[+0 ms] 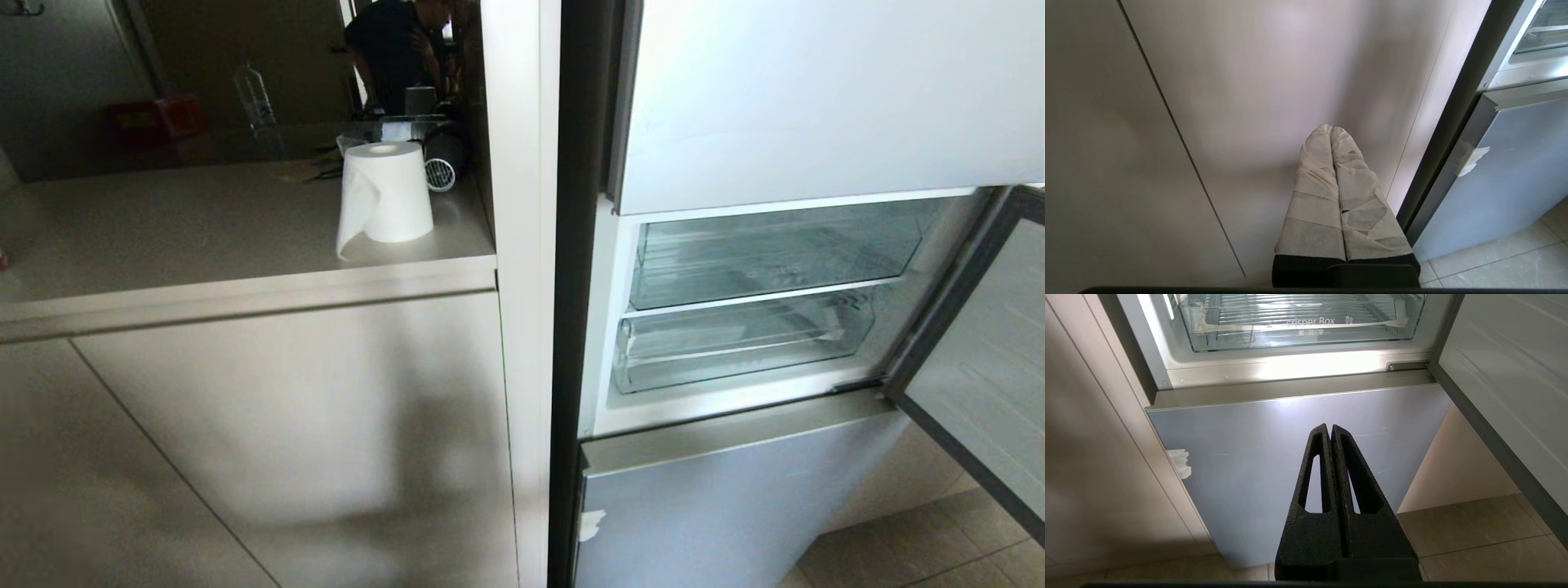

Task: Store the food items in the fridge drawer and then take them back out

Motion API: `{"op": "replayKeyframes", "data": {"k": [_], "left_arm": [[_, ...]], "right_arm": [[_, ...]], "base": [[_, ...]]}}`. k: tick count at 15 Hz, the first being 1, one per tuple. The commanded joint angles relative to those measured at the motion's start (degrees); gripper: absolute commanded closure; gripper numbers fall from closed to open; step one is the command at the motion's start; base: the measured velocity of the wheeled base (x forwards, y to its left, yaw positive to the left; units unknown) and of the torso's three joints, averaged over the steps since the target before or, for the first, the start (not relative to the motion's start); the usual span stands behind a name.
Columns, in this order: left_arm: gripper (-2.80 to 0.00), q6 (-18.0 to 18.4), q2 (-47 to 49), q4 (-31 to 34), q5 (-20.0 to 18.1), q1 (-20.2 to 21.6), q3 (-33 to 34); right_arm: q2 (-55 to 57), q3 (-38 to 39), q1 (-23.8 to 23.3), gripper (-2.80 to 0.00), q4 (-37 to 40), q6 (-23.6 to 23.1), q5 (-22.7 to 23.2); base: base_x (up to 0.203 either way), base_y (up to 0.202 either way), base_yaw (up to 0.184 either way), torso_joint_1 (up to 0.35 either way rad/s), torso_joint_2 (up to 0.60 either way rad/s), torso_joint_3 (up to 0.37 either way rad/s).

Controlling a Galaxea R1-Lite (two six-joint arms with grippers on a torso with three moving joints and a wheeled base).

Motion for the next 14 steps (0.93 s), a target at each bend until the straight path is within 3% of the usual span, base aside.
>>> {"op": "replayKeyframes", "data": {"k": [1, 6, 11, 14], "left_arm": [[0.0, 0.0, 0.0, 0.0, 0.0, 0.0, 0.0], [0.0, 0.0, 0.0, 0.0, 0.0, 0.0, 0.0], [0.0, 0.0, 0.0, 0.1, 0.0, 0.0, 0.0], [0.0, 0.0, 0.0, 0.0, 0.0, 0.0, 0.0]], "right_arm": [[0.0, 0.0, 0.0, 0.0, 0.0, 0.0, 0.0], [0.1, 0.0, 0.0, 0.0, 0.0, 0.0, 0.0], [0.0, 0.0, 0.0, 0.0, 0.0, 0.0, 0.0], [0.0, 0.0, 0.0, 0.0, 0.0, -1.7, 0.4]], "base": [[0.0, 0.0, 0.0, 0.0, 0.0, 0.0], [0.0, 0.0, 0.0, -0.135, 0.29, 0.156], [0.0, 0.0, 0.0, -0.232, 0.5, 0.263], [0.0, 0.0, 0.0, -0.067, 0.16, 0.086]]}}
